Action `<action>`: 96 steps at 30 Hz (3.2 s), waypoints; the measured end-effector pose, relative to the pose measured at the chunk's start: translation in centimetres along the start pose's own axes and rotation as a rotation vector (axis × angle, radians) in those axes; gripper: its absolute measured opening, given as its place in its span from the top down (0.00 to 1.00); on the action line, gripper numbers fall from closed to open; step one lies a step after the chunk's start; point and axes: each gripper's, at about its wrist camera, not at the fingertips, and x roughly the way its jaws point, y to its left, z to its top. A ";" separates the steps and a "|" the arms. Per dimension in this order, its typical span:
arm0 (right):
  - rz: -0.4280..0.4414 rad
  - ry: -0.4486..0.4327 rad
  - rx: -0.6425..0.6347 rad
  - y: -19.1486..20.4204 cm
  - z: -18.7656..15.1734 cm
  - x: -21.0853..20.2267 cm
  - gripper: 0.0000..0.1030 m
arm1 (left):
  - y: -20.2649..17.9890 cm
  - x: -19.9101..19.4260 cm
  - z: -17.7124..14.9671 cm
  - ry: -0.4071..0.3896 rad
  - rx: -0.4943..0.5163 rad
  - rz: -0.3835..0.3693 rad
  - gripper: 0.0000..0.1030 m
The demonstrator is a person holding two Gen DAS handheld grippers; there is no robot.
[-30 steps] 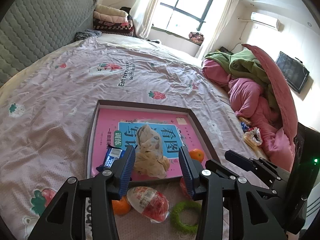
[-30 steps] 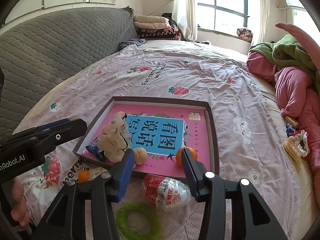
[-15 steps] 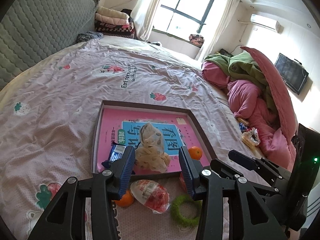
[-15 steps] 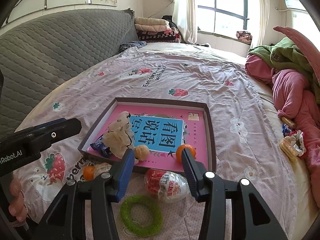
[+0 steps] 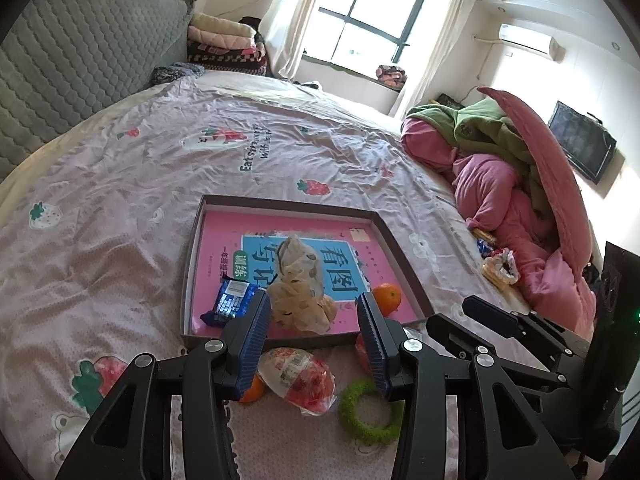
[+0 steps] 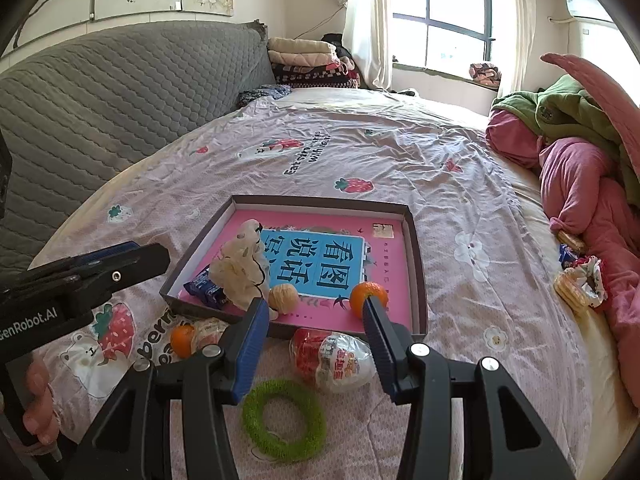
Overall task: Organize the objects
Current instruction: 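Withdraw both grippers from the tray back toward the remaining items, then move the right gripper to the green ring while the left gripper approaches the red-wrapped packet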
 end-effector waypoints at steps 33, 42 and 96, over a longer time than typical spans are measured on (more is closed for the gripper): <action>0.002 0.044 0.012 -0.5 -3.2 -0.2 0.53 | -1.4 2.1 -2.7 0.101 0.030 0.050 0.54; -0.003 0.055 0.013 -0.6 -3.7 -0.1 0.53 | -1.4 2.1 -3.2 0.112 0.036 0.051 0.54; 0.022 0.187 0.039 -1.9 -8.0 3.0 0.52 | -0.7 6.8 -5.4 0.227 0.092 0.106 0.54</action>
